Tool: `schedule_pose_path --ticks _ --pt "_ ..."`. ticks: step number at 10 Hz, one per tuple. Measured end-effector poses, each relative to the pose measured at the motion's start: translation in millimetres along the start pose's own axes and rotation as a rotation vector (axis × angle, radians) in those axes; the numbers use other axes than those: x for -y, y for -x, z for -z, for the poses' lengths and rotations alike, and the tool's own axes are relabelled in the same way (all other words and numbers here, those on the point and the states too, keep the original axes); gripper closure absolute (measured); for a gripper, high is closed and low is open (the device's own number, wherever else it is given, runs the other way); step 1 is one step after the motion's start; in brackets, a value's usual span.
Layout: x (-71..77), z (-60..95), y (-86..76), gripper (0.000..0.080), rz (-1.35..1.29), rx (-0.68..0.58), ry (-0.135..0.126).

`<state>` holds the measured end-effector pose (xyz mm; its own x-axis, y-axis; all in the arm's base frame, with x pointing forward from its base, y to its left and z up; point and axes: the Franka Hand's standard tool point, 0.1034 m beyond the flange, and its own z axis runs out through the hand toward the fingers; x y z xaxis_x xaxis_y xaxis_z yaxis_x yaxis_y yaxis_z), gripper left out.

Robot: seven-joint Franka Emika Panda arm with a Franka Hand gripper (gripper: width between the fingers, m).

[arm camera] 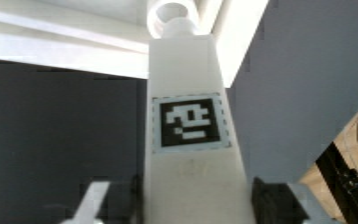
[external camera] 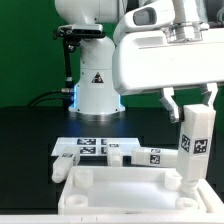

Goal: Assemble desk

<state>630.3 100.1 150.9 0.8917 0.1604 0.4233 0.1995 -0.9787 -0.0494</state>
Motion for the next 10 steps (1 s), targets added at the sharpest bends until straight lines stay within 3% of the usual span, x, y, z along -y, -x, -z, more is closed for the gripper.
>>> schedule_pose_path --ticks 2,7,10 --pt "0.7 -12.4 7.4 0.0512 -0.002 0.003 0.0" --pt "1.5 -27.0 15.1 0.0512 -0.003 -0.003 0.002" --pt "2.6 -29.5 10.1 0.0512 0.003 -0.092 0.02"
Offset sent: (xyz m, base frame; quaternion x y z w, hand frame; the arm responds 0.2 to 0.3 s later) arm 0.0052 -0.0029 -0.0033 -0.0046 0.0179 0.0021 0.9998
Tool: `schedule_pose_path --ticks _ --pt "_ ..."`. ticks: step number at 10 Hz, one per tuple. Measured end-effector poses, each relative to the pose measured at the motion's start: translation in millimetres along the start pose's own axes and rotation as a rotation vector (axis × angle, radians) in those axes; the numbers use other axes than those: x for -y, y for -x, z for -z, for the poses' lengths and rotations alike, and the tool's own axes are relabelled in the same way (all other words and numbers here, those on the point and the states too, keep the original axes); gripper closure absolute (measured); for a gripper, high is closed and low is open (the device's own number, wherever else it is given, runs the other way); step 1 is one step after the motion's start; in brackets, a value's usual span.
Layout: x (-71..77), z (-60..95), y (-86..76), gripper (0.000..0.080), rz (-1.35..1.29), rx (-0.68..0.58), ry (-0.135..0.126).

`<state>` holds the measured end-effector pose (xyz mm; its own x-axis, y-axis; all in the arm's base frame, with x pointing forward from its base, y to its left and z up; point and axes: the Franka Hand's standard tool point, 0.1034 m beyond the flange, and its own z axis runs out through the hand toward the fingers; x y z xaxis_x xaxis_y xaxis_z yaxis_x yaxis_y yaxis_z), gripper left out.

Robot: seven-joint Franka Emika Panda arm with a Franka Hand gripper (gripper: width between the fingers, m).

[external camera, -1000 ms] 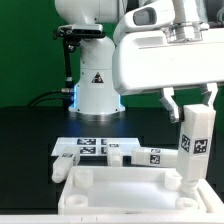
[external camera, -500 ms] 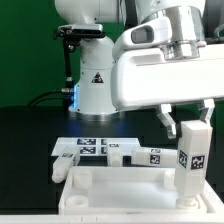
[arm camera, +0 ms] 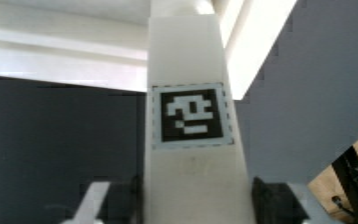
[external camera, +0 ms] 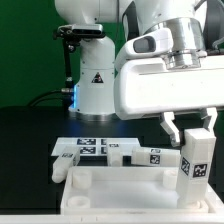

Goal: Assemble desk

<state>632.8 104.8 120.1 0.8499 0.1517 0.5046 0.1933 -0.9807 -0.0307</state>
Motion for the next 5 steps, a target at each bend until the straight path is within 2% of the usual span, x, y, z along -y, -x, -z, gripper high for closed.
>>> schedule_pose_path --ticks 3,4,5 --pt "-0.2 -0.1 0.1 0.0512 0.0 0.001 0.0" --pt "-0.2 -0.2 0.1 0.0334 0.0 0.001 0.0" --pt "0.6 -0.9 1.8 0.0194 0.0 0.017 -0.004"
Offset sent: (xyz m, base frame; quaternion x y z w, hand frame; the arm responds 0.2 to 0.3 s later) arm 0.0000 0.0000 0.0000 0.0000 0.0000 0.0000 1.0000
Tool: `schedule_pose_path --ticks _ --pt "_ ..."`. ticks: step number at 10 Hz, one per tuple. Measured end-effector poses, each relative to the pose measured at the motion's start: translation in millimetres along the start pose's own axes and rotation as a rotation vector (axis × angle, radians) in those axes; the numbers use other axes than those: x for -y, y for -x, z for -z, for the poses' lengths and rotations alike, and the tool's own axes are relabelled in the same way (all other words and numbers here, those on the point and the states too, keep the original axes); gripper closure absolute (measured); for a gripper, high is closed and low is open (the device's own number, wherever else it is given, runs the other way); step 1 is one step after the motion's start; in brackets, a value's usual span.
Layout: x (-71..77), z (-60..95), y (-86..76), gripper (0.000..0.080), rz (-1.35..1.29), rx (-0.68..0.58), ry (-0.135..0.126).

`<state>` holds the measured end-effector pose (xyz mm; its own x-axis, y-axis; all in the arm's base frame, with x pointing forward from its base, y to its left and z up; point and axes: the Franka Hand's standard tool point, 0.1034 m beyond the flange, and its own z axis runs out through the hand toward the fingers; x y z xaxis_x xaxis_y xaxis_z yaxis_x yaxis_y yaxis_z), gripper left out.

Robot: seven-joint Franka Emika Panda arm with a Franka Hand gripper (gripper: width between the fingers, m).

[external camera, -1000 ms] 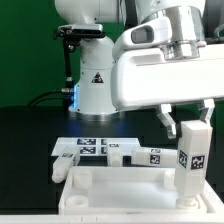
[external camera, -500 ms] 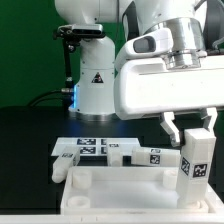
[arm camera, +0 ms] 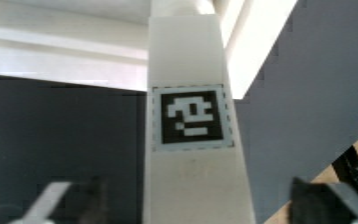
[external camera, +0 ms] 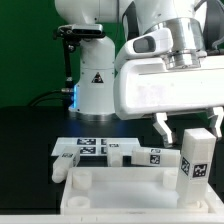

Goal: Assemble desk

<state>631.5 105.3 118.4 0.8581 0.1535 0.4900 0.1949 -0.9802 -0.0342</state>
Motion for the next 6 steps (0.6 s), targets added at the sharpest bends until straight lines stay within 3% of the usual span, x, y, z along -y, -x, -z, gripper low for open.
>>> schedule_pose_path --ticks 2,5,6 --pt "-0.9 1.2 -6.3 0.0163 -0.021 0.062 -0.014" --pt "-8.6 0.2 -19.3 0.0151 -0.059 0.296 -0.06" --pt "-10.0 -1.9 -16.8 0.0151 -0.079 0.376 -0.072"
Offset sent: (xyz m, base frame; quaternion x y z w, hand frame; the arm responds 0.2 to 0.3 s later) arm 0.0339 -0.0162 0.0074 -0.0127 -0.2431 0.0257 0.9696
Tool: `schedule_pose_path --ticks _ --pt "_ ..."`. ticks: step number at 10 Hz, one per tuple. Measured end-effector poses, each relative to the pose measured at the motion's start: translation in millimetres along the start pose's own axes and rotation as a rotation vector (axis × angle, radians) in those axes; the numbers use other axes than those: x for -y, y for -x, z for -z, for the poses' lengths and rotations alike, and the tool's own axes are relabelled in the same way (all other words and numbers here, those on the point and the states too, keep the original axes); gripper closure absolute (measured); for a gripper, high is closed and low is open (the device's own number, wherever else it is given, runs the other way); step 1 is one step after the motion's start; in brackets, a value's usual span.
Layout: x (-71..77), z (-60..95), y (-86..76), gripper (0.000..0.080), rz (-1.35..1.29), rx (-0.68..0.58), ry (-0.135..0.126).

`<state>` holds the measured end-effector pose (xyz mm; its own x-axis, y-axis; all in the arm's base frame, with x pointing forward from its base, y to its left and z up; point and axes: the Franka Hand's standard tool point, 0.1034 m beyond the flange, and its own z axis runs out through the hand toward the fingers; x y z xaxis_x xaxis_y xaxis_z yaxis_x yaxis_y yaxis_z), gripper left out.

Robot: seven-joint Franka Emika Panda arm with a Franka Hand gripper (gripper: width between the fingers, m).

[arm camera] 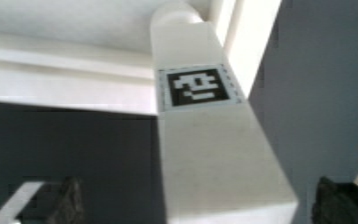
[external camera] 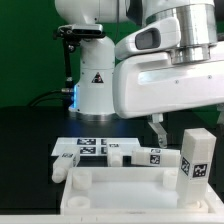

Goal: Assemble desk

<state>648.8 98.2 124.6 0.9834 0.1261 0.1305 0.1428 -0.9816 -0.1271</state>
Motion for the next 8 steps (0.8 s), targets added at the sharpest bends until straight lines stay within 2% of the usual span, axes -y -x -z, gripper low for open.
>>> schedule_pose_path --ticks 2,4,6,7,8 --pt "9.8 -5.2 -0.4 0.0151 -0.039 0.117 -0.025" --pt "9.8 -7.3 -2.1 0.0151 -0.06 0.11 -0.023" --pt "10.7 -7.8 -1.9 0.0418 -0.139 0.112 -0.022" --pt "10.2 -7.9 -1.8 0.0418 -0.201 0.113 -0.017" --pt "7.0 -7.8 -1.8 0.0503 -0.256 0.113 -0.01"
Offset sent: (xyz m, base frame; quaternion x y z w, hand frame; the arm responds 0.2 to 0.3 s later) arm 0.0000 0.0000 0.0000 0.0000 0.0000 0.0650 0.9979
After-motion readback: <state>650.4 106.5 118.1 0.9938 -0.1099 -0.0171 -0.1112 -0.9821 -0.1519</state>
